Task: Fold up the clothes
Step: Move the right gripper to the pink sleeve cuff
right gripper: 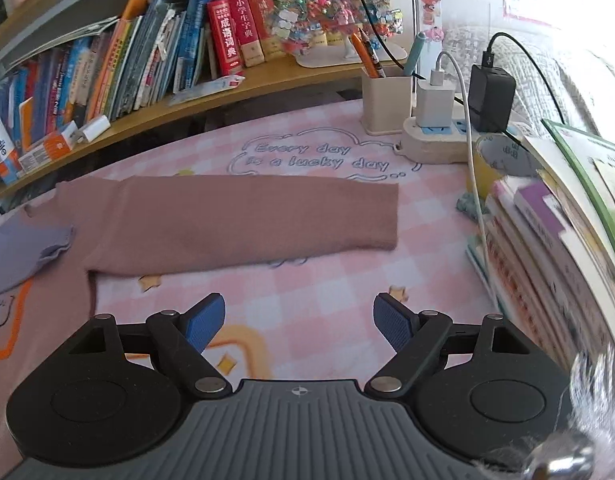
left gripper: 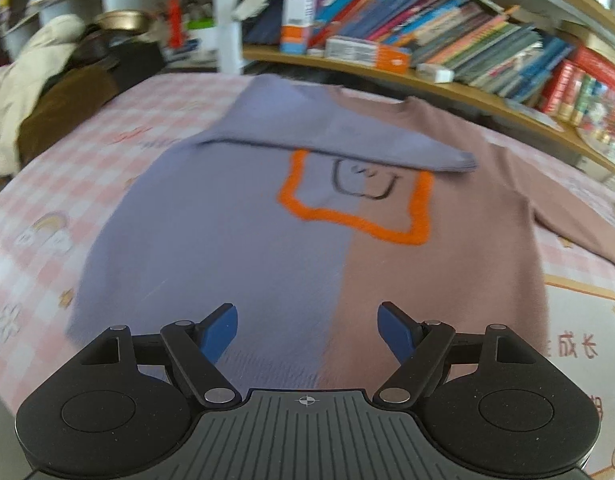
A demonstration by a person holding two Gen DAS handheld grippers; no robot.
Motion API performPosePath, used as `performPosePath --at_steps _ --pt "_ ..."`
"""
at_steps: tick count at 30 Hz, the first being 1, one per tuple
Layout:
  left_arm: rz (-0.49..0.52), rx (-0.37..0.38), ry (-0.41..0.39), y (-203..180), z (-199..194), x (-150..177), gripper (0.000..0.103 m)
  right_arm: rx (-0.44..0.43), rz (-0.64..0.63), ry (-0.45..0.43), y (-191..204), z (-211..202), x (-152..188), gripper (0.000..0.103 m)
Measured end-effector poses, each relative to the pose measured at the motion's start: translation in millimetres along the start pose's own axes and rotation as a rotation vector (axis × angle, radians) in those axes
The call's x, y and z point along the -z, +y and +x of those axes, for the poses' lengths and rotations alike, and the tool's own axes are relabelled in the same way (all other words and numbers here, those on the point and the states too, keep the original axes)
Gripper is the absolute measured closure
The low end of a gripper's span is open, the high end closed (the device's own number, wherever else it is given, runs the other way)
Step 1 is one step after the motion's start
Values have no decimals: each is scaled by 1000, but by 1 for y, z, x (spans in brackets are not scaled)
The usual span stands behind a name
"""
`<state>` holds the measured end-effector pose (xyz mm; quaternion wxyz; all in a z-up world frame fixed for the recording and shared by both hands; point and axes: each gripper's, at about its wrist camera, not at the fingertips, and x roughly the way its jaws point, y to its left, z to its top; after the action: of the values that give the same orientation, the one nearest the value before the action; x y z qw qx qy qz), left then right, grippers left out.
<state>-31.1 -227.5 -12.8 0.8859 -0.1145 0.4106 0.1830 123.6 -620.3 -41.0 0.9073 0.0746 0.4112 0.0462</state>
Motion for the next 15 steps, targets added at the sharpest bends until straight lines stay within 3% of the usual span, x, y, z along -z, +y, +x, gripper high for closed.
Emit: performPosePath --at_steps 15 --pt "61 -28 43 -30 -3 12 23 -20 3 39 -22 39 -20 24"
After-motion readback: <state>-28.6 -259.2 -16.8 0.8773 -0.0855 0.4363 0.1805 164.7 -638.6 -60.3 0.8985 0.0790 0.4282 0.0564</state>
